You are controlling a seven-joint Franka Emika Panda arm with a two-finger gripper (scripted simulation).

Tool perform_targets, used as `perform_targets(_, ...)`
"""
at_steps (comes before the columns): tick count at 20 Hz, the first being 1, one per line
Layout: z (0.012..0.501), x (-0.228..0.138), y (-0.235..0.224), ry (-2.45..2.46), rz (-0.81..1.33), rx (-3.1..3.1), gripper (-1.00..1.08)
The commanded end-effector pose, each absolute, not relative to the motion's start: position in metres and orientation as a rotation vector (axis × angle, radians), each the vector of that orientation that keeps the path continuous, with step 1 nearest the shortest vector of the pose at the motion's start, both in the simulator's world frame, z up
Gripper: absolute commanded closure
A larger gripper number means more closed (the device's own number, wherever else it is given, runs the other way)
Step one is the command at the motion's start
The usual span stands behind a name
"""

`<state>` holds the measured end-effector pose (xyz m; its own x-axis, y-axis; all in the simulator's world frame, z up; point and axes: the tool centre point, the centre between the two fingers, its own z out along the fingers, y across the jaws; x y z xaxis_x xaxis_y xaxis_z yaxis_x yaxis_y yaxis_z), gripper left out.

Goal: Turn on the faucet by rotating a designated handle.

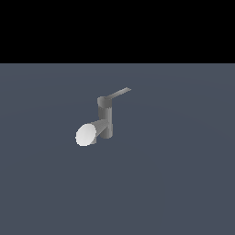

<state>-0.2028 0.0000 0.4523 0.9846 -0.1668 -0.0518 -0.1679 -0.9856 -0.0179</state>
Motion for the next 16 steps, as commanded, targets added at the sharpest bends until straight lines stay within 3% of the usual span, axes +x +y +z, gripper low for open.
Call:
perform_targets(1, 0.446, -0.189, 0.001, 0.343, 0.082, -3.083, 1.08)
perform_targets(16, 0.382, -0.089, 0.000, 0.975, 0.129, -2.872, 1.08)
